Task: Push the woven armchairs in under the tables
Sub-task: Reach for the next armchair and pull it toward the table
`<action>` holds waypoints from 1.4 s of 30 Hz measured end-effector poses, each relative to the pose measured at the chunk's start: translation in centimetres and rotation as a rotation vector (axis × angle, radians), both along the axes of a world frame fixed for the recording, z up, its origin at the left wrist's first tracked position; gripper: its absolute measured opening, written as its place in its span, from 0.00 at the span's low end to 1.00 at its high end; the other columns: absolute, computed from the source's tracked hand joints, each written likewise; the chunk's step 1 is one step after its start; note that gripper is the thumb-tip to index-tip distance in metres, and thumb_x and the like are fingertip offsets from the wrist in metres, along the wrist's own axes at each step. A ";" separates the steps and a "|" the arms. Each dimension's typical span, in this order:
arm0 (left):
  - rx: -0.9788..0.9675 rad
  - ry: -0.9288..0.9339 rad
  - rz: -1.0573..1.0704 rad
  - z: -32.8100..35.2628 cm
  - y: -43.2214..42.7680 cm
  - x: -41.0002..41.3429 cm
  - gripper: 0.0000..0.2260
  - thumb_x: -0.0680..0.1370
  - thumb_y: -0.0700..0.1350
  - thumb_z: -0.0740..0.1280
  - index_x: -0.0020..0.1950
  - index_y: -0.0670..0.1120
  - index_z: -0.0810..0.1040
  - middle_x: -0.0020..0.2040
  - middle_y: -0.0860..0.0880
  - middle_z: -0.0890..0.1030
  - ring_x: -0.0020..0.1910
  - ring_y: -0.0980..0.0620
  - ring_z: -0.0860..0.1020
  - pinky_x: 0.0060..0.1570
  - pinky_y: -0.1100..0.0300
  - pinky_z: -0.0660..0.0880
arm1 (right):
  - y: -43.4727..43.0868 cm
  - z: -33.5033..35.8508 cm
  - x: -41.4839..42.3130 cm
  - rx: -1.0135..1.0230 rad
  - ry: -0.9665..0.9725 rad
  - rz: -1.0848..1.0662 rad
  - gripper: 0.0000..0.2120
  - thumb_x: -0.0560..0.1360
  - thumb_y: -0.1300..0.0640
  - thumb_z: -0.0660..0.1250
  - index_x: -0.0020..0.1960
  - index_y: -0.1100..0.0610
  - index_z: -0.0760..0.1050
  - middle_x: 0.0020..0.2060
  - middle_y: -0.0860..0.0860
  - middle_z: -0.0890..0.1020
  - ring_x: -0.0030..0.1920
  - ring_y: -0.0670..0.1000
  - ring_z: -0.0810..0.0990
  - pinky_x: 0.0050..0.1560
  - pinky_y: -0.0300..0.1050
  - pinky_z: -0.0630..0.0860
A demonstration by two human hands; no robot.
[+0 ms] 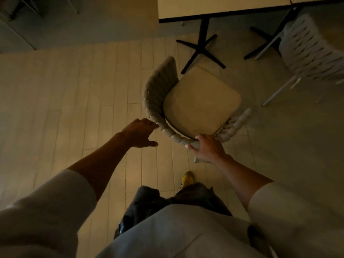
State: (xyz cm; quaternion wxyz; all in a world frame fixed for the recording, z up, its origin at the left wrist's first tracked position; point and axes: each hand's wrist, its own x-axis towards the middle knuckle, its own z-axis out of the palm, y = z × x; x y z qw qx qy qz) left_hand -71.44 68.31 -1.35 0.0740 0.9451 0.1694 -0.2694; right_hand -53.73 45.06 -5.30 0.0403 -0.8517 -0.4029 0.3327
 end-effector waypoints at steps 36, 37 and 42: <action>-0.087 -0.455 -0.802 -22.3 17.5 8.1 0.16 0.85 0.56 0.61 0.44 0.50 0.80 0.29 0.47 0.78 0.28 0.44 0.77 0.34 0.50 0.79 | 12.7 -17.1 -10.0 -0.022 -0.573 -0.660 0.22 0.82 0.39 0.57 0.52 0.53 0.83 0.50 0.51 0.86 0.56 0.55 0.80 0.63 0.52 0.71; -0.062 -0.424 -0.778 -22.7 17.1 8.4 0.19 0.85 0.58 0.59 0.41 0.50 0.79 0.28 0.48 0.77 0.27 0.45 0.76 0.32 0.52 0.78 | 12.8 -17.7 -9.6 -0.040 -0.575 -0.626 0.26 0.83 0.39 0.53 0.51 0.54 0.84 0.48 0.52 0.86 0.55 0.55 0.80 0.64 0.51 0.70; 0.037 -0.343 -0.790 -23.6 16.4 9.7 0.33 0.80 0.62 0.37 0.48 0.52 0.80 0.29 0.54 0.75 0.27 0.52 0.70 0.27 0.61 0.62 | 13.7 -19.4 -7.3 -0.116 -0.530 -0.606 0.36 0.84 0.39 0.39 0.43 0.51 0.83 0.37 0.51 0.84 0.43 0.55 0.79 0.49 0.48 0.65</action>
